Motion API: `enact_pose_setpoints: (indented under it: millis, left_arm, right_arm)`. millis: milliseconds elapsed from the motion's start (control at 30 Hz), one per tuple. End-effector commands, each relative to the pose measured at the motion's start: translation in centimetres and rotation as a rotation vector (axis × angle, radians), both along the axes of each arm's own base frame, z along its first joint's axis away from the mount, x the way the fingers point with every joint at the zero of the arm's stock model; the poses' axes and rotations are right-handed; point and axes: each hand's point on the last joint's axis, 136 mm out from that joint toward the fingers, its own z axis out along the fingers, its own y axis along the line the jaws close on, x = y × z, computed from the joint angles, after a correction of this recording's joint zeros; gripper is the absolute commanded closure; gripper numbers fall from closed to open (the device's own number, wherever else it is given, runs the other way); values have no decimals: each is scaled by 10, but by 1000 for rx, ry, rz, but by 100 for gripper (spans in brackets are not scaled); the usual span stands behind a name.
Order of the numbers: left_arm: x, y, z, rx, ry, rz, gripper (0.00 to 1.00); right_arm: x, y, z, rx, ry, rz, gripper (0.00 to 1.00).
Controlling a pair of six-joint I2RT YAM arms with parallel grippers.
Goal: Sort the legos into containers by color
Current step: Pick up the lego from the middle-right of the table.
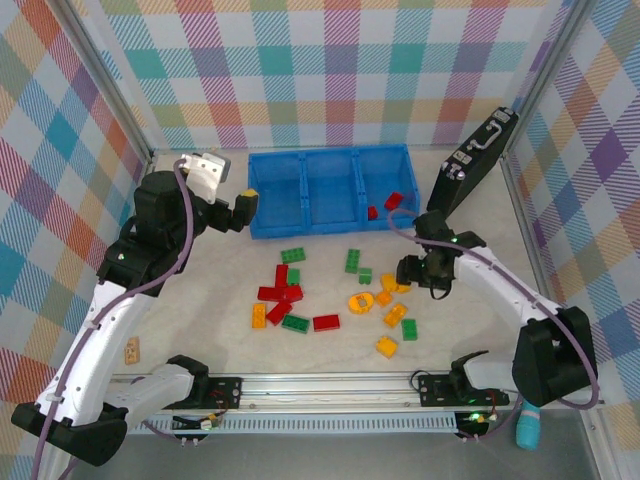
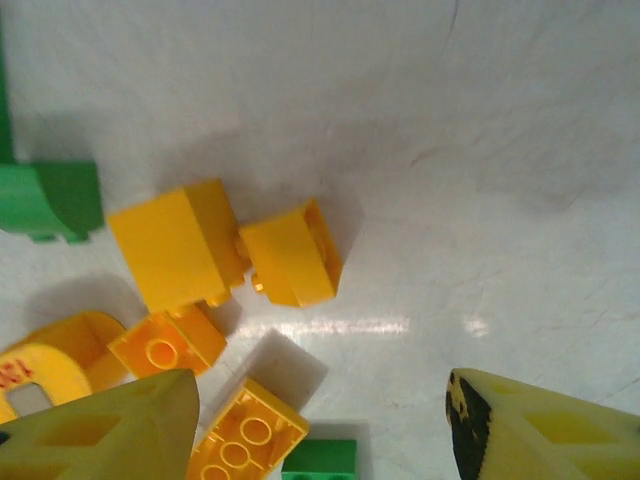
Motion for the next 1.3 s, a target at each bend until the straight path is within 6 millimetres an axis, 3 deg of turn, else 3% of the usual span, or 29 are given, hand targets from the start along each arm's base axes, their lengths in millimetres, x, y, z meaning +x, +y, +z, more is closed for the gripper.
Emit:
enact_pose_setpoints:
  millis: [0, 400, 900, 1267]
  left_arm:
    - [-3, -4, 8, -6, -29, -23, 0]
    - [5, -9, 0, 0, 1, -32, 0]
    - [9, -9, -3, 11, 12, -28, 0]
    - [14, -10, -7, 23, 30, -22, 0]
  right_arm:
    - [-3, 7, -13, 32, 16, -23, 32]
    - [10, 11, -30, 28, -12, 11, 32]
    - [16, 7, -57, -31, 65, -39, 44]
    - [34, 18, -64, -17, 71, -7, 50]
